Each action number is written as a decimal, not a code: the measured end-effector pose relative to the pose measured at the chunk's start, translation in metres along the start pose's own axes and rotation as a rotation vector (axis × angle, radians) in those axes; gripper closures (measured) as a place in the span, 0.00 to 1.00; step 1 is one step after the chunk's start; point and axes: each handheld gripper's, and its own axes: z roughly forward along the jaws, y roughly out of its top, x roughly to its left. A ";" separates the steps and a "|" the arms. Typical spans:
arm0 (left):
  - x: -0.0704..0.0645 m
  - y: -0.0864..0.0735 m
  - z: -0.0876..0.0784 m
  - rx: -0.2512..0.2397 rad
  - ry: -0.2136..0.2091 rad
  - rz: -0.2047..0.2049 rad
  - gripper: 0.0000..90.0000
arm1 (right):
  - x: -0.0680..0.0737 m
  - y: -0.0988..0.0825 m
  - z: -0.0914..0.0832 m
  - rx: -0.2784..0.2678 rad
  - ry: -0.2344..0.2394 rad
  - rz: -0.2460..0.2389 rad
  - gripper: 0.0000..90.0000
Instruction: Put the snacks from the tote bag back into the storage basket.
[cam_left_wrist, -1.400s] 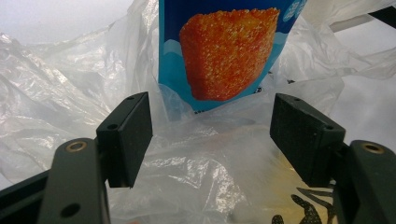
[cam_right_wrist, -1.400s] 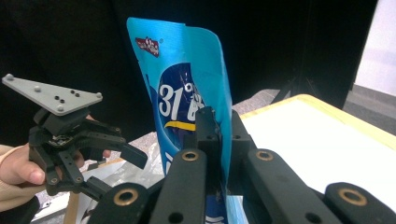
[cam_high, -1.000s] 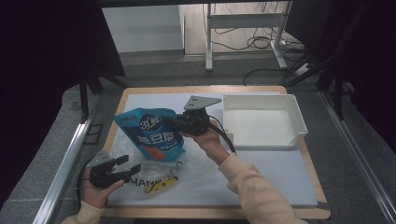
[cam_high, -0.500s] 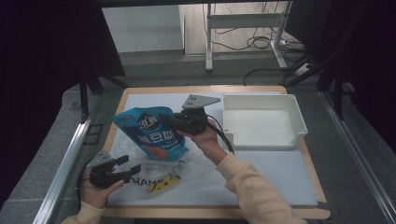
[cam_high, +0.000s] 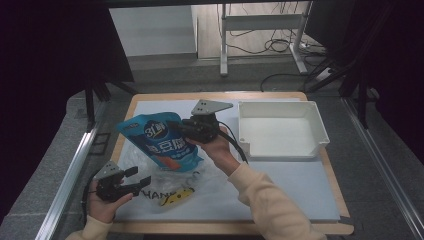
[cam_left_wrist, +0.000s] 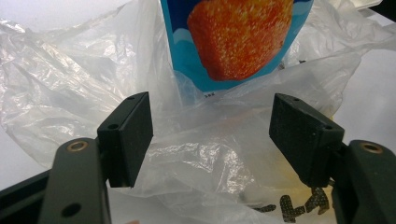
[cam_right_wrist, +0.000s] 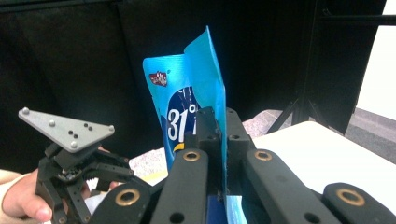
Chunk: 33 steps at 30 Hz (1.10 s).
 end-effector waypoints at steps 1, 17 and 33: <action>0.000 0.000 0.000 0.000 0.000 0.000 0.34 | 0.000 0.001 0.000 -0.004 -0.001 0.000 0.98; 0.000 0.000 -0.001 -0.010 0.001 -0.007 0.34 | 0.007 0.023 -0.008 -0.077 0.007 0.011 0.98; 0.000 0.000 0.000 -0.007 0.003 -0.006 0.34 | 0.011 0.044 -0.016 -0.124 0.006 -0.013 0.98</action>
